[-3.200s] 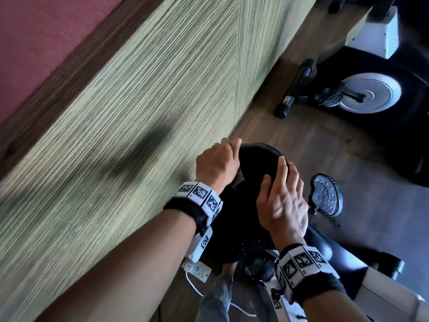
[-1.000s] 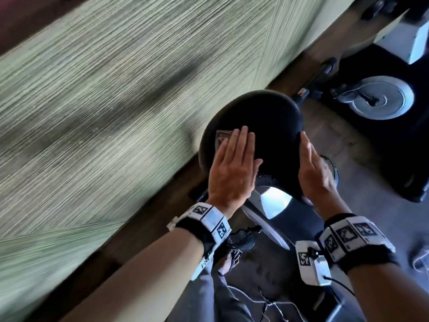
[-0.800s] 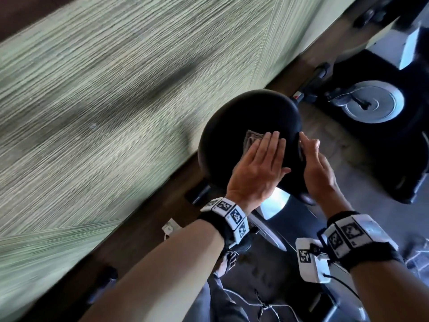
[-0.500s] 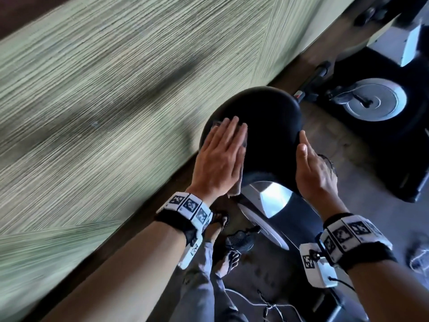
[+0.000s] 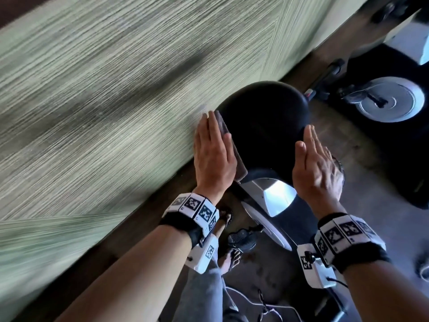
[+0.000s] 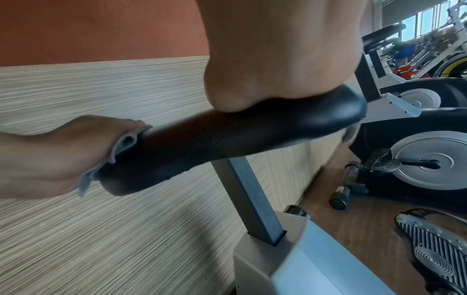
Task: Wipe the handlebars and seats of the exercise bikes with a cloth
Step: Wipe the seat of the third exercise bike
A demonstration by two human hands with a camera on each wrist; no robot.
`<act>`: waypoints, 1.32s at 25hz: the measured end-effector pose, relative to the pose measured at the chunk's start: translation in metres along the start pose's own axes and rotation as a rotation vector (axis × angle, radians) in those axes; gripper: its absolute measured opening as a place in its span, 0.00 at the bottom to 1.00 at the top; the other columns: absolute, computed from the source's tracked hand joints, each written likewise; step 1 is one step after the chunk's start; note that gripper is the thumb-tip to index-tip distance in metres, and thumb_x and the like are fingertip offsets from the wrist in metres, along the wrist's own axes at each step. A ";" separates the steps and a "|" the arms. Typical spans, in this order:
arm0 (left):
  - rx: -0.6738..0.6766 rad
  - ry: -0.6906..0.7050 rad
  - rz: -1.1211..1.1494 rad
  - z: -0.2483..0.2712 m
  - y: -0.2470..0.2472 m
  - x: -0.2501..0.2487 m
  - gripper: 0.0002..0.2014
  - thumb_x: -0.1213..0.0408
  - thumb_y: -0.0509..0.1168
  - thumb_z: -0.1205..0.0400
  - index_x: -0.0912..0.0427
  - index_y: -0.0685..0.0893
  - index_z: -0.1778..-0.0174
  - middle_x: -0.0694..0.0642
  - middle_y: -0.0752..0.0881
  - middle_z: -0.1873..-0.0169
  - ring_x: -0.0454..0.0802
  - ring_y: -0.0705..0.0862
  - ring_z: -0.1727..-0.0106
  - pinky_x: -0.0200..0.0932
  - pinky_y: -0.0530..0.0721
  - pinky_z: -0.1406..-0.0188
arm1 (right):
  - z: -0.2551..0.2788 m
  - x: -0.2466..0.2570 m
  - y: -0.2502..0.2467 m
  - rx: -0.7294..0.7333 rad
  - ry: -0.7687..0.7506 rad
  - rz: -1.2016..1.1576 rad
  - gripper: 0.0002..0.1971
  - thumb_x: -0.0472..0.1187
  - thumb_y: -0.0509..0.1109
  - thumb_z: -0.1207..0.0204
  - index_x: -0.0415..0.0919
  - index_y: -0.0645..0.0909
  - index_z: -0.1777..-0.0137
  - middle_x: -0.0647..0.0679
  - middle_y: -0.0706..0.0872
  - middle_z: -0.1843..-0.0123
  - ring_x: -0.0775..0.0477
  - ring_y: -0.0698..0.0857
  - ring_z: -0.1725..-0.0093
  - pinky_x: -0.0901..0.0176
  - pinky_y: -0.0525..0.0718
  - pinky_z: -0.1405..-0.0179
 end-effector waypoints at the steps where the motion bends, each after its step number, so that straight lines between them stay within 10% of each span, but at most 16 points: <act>1: 0.005 -0.034 0.024 -0.006 -0.001 0.001 0.29 0.53 0.46 0.08 0.65 0.61 0.13 0.63 0.70 0.17 0.55 0.68 0.16 0.48 0.64 0.15 | -0.001 0.001 0.000 -0.006 -0.012 0.003 0.28 0.55 0.42 0.07 0.50 0.55 0.09 0.56 0.57 0.09 0.45 0.63 0.12 0.53 0.54 0.13; 5: 0.081 -0.277 0.186 -0.057 -0.001 0.020 0.20 0.56 0.48 0.06 0.60 0.78 0.27 0.58 0.85 0.33 0.57 0.81 0.31 0.47 0.72 0.34 | -0.002 0.000 0.004 -0.015 -0.023 0.020 0.28 0.54 0.43 0.07 0.51 0.55 0.09 0.56 0.57 0.09 0.43 0.64 0.13 0.50 0.57 0.14; 15: 0.078 -0.304 0.058 -0.062 0.000 0.019 0.22 0.53 0.46 0.06 0.62 0.79 0.33 0.59 0.87 0.40 0.58 0.86 0.39 0.51 0.79 0.43 | -0.004 -0.002 0.008 -0.048 -0.018 0.058 0.27 0.55 0.42 0.07 0.54 0.56 0.09 0.57 0.60 0.10 0.39 0.70 0.15 0.45 0.60 0.14; 21: -0.020 -0.069 -0.065 -0.007 -0.003 0.002 0.30 0.53 0.45 0.08 0.67 0.62 0.13 0.64 0.70 0.17 0.57 0.70 0.16 0.52 0.68 0.16 | -0.004 -0.003 0.008 -0.037 -0.013 0.062 0.27 0.54 0.43 0.07 0.53 0.55 0.09 0.56 0.61 0.10 0.40 0.70 0.16 0.47 0.59 0.13; 27: 0.068 -0.230 0.014 -0.058 0.003 0.013 0.26 0.52 0.47 0.07 0.59 0.67 0.15 0.57 0.78 0.23 0.55 0.78 0.25 0.51 0.76 0.29 | -0.003 -0.001 0.006 -0.030 0.003 0.058 0.26 0.53 0.44 0.07 0.54 0.56 0.09 0.58 0.61 0.10 0.39 0.72 0.17 0.45 0.61 0.15; 33: -0.005 -0.069 0.051 -0.007 -0.004 0.008 0.30 0.51 0.45 0.08 0.64 0.60 0.12 0.61 0.66 0.14 0.54 0.65 0.14 0.47 0.62 0.14 | -0.002 0.001 0.004 -0.050 0.001 0.059 0.28 0.55 0.40 0.08 0.54 0.57 0.10 0.58 0.62 0.11 0.39 0.72 0.17 0.46 0.61 0.14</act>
Point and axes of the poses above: each hand's wrist, its own z-axis away from the middle knuckle, its own y-axis out of the palm, x = y × z, the point moved 7 cm from there along -z, towards the middle knuckle
